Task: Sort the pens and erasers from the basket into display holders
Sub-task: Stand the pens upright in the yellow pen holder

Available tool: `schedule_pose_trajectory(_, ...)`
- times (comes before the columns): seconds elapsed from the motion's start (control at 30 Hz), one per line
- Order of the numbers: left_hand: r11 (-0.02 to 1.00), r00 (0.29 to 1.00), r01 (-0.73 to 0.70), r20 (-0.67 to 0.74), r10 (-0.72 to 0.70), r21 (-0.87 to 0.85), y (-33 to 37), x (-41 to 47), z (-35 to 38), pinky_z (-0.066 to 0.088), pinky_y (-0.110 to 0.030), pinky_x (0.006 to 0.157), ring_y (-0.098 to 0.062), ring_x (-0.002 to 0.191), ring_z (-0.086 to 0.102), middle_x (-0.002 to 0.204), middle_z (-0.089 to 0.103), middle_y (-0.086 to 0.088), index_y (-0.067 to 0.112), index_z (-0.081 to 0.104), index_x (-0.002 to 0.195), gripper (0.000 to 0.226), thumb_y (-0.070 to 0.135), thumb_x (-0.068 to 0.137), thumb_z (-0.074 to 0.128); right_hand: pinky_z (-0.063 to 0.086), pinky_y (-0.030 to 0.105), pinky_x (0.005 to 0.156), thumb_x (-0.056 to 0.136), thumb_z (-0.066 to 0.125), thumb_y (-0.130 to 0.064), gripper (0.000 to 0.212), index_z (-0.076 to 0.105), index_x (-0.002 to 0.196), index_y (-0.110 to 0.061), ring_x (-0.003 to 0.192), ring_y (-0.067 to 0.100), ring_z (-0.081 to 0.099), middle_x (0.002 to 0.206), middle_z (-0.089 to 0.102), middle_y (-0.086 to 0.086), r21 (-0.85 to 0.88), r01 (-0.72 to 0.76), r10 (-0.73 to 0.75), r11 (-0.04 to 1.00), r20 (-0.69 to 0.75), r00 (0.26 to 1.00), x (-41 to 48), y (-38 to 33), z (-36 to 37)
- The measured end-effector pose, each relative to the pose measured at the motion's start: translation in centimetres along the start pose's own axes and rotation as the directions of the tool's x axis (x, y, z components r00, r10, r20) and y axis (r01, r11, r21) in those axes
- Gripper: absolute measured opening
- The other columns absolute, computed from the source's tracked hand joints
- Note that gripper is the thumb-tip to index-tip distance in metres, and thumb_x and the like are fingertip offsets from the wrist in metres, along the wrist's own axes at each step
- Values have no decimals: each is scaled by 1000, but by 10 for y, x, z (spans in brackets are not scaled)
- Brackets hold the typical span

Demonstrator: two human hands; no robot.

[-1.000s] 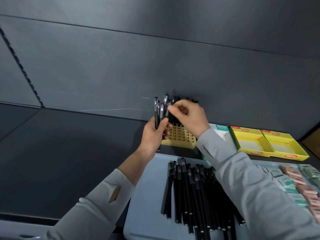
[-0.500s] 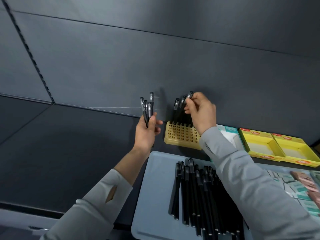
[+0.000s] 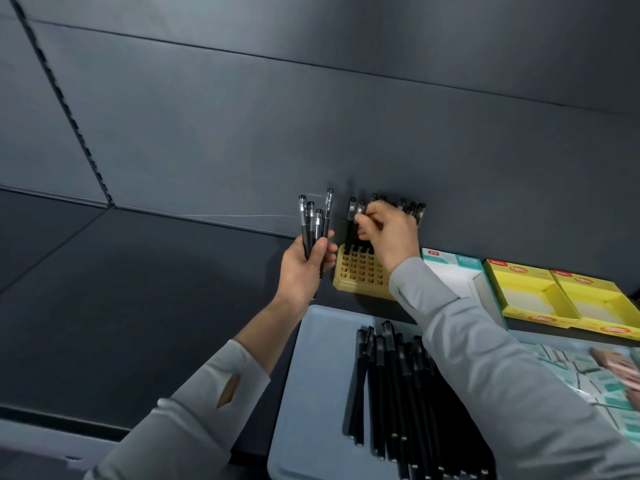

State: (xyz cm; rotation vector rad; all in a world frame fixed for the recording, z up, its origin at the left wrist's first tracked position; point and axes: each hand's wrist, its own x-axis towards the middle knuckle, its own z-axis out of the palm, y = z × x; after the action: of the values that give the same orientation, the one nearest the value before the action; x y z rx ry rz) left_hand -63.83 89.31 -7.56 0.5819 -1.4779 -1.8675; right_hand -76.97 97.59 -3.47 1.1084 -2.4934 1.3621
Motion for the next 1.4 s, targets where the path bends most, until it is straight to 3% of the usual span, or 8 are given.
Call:
schedule_pose_trajectory(0.13, 1000, 998, 2, 57, -3, 19, -1, -2, 4, 55, -24, 79, -11, 80, 64, 86, 71, 0, 16, 65, 110, 17, 17, 100, 51, 55, 38, 76, 89, 62, -42, 17, 61, 93, -26, 68, 12, 66, 77, 68, -10, -31, 66, -71, 997, -184, 980, -6, -10, -11)
schedule_pose_trajectory(0.33, 994, 988, -13, 156, -4, 110, 2, -7, 19, 55, -31, 83, -15, 84, 69, 89, 73, 2, 16, 63, 107, 14, 17, 99, 51, 54, 29, 64, 90, 64, -36, 23, 63, 79, -16, 60, 11, 62, 69, 65, -5, 125, 54, -62, 991, 64, 996, -11, -28, -16)
schedule_pose_trajectory(0.43, 992, 996, -5, 94, -7, 130, 1, -6, 15, 52, -28, 89, -10, 96, 69, 100, 73, 2, 24, 63, 109, 17, 20, 100, 49, 56, 34, 63, 93, 60, -29, 17, 61, 81, -18, 56, 11, 64, 71, 66, -1, 194, -9, 16, 981, -35, 999, -4, -19, -25)
schedule_pose_trajectory(0.57, 994, 999, 39, 7, -40, 104, 4, -3, 5, 48, -23, 62, -6, 59, 52, 82, 63, 5, 23, 57, 116, 20, 24, 103, 42, 57, 44, 77, 94, 51, -34, 17, 60, 88, -21, 67, 16, 70, 71, 69, -3, 26, -6, 10, 1000, -164, 986, 2, -1, -37)
schedule_pose_trajectory(0.77, 994, 997, 68, -44, -65, 85, 8, -3, 5, 33, -21, 47, -4, 49, 35, 77, 49, 4, 19, 39, 97, 11, 28, 104, 38, 55, 44, 82, 93, 47, -42, 22, 56, 89, -23, 73, 23, 69, 74, 70, -5, -101, 47, -57, 994, -98, 994, 0, 5, -23)
schedule_pose_trajectory(1.1, 993, 1000, -17, 17, 15, 119, 5, -6, 4, 49, -17, 62, -4, 63, 52, 79, 62, 4, 16, 64, 107, 21, 22, 102, 45, 55, 39, 80, 95, 55, -36, 25, 56, 78, -18, 69, 12, 69, 73, 69, -3, -154, 1, -4, 988, -20, 1000, -5, 6, -7)
schedule_pose_trajectory(1.3, 996, 999, -18, 46, 14, 86, 5, -7, 13, 53, -22, 71, -6, 69, 57, 80, 70, 4, 13, 67, 108, 21, 21, 101, 49, 49, 33, 76, 90, 60, -48, 28, 60, 93, -20, 74, 15, 62, 78, 64, -10, -130, 50, -80, 990, -236, 968, -13, -9, -21)
schedule_pose_trajectory(1.4, 997, 998, -21, 67, 17, 70, 6, -8, 20, 54, -22, 69, -6, 67, 59, 81, 71, 2, 11, 66, 106, 19, 19, 100, 50, 49, 27, 73, 91, 57, -48, 31, 67, 85, -19, 74, 10, 61, 77, 66, -9, -54, 120, -124, 991, -71, 990, -21, -21, -23)
